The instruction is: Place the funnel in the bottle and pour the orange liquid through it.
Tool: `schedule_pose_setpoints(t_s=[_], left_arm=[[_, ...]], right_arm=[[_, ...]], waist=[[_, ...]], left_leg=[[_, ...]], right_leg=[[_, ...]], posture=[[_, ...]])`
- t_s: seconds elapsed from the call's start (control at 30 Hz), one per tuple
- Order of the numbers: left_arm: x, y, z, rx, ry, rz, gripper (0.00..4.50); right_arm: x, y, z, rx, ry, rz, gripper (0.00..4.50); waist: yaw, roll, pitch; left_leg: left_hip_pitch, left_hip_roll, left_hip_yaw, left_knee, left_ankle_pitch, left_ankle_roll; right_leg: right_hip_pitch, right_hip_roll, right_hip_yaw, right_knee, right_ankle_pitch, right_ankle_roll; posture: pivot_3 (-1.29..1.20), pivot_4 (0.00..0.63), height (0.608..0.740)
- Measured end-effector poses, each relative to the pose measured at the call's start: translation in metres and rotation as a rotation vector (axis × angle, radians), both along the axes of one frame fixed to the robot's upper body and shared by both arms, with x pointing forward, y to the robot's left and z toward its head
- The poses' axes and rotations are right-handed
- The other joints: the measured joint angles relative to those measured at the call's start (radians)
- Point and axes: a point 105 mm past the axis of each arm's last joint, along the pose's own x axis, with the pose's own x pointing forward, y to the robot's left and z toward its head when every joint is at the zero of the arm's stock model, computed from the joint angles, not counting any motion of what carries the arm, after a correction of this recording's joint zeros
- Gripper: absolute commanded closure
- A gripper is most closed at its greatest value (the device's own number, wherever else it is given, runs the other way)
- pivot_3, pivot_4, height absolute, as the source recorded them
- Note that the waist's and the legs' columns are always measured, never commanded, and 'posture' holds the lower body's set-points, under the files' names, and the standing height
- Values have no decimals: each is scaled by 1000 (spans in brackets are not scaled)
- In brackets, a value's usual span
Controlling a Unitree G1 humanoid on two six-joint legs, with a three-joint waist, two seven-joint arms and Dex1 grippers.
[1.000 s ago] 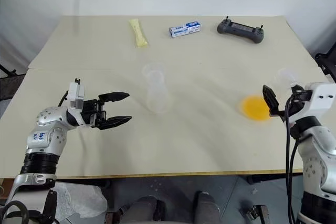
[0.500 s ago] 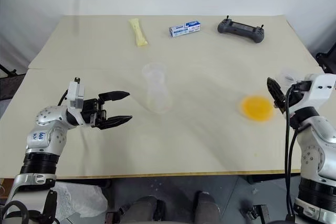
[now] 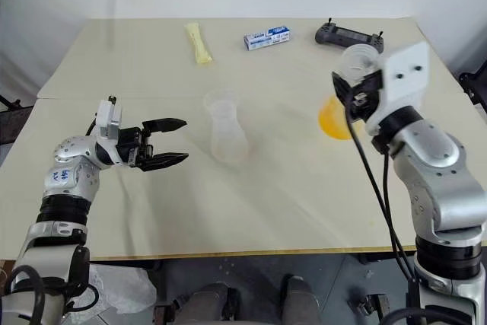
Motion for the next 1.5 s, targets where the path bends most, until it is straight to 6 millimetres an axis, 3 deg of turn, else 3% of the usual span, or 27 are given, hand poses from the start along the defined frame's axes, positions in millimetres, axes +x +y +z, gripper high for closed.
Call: schedule_pose_setpoints(t_s=[0.2,0.4,0.67,1.0,1.27,1.5], left_arm=[[7,0,4,4,3,-4,0],[8,2,2,-6,7,5,0],[8,6,19,-137,-61,43,0],[-2,14,10,-143,-4,41,0],[-5,17,13,-137,-19,49,0],[-8,17,9,-135,-11,50,0]], right_arm=[[10,57,11,-312,-81,65,2063],[26,91,10,-474,-156,80,2063],[33,118,10,-634,-244,125,2063],[39,135,10,-822,-354,153,2063],[34,163,17,-943,-495,206,2063],[34,169,12,-1000,-526,224,2063]], waist=[[-21,0,0],[-28,-1,0],[-33,-1,0],[-50,-1,0],[-50,-1,0],[-51,-1,0]], left_leg=[[0,0,0,-1,0,0],[0,1,-1,-1,0,0],[-1,1,-3,-1,0,0],[-1,1,-4,-2,0,0],[-1,1,-5,-2,0,-1],[-1,1,-5,-2,0,-1]], right_leg=[[-1,0,-2,0,0,0],[-1,0,-3,1,0,0],[-1,-1,-4,1,0,0],[-1,-1,-5,2,0,0],[-1,-1,-5,2,0,0],[-1,-1,-6,2,0,0]], posture=[[0,150,740],[0,150,740],[0,150,740],[0,150,740],[0,150,740],[0,150,740]])
